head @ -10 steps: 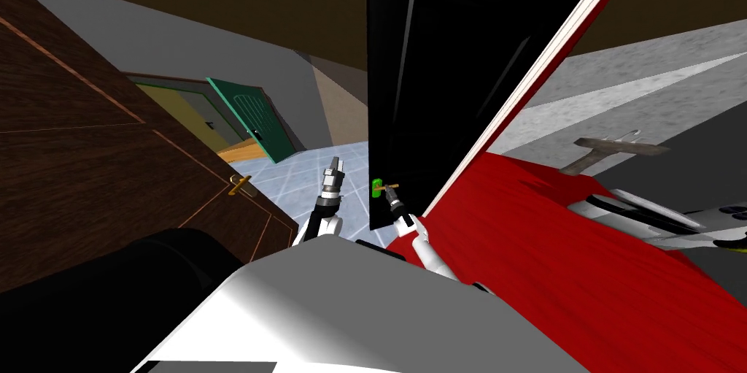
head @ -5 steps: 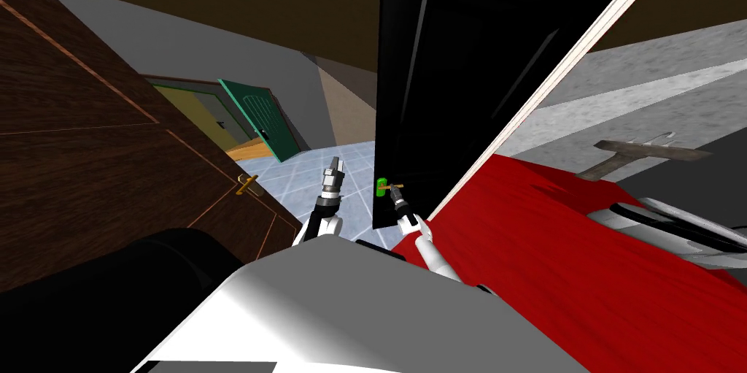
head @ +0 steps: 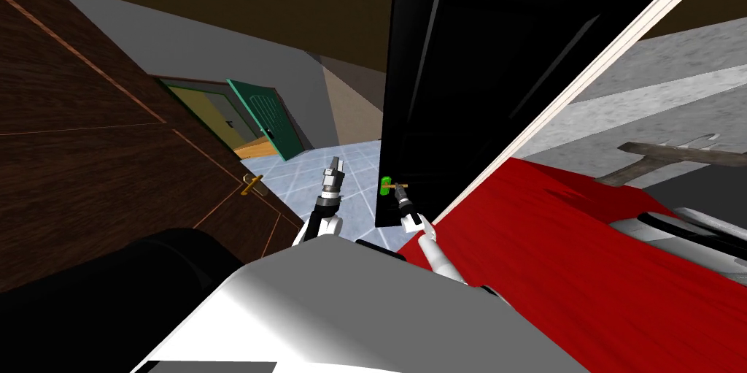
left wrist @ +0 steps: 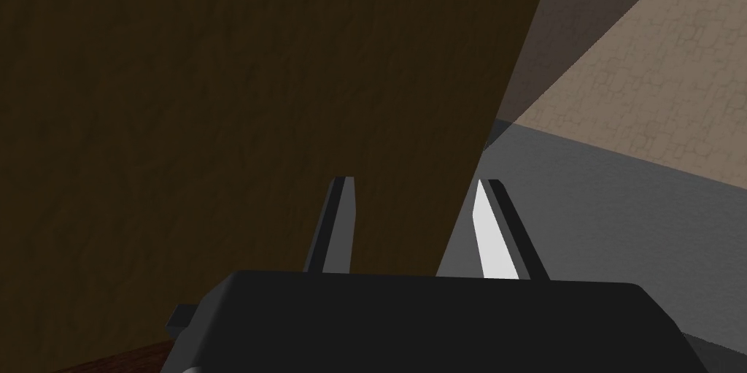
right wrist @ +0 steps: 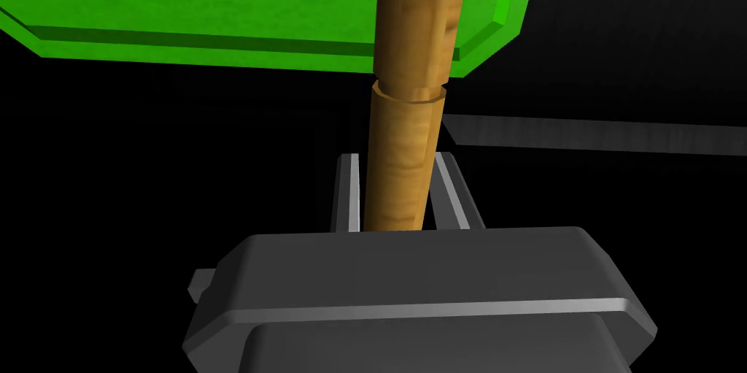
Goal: Push the door open
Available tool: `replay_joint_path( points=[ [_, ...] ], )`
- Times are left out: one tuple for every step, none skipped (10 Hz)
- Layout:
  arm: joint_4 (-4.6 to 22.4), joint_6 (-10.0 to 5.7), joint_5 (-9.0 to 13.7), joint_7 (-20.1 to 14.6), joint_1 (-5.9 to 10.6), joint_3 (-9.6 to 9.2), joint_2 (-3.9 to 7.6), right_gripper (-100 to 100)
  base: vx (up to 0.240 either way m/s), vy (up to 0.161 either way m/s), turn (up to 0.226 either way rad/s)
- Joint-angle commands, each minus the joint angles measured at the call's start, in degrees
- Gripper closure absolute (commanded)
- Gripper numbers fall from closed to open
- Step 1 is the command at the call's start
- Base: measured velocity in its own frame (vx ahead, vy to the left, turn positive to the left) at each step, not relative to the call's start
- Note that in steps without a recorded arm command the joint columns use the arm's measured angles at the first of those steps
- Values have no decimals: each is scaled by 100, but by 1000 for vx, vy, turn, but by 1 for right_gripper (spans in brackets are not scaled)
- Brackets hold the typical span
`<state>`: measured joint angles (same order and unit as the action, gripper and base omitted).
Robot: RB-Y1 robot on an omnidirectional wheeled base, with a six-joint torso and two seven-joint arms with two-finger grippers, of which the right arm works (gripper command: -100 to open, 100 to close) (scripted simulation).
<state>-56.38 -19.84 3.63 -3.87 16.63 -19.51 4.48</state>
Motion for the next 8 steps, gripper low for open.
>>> replay_joint_path(
  points=[
    [-66, 12, -7, 41, -11, 232, 55, 100, 31, 61, 58],
    [-48, 10, -16, 54, -9, 360, 59, 100, 36, 72, 64],
    [-30, 8, -25, 67, -7, 487, 62, 100, 34, 80, 102],
    [-12, 7, -34, 80, -5, 615, 66, 100, 47, 84, 82],
    [6, 5, -43, 92, -3, 739, 66, 100, 63, 100, 71],
    [23, 3, -52, 105, -1, 863, 67, 100, 75, 97, 69],
    [41, 1, -61, 117, 1, 987, 67, 100, 72, 81, 82],
    [58, 0, -70, 129, 3, 1108, 66, 100, 60, 88, 74]
  ],
)
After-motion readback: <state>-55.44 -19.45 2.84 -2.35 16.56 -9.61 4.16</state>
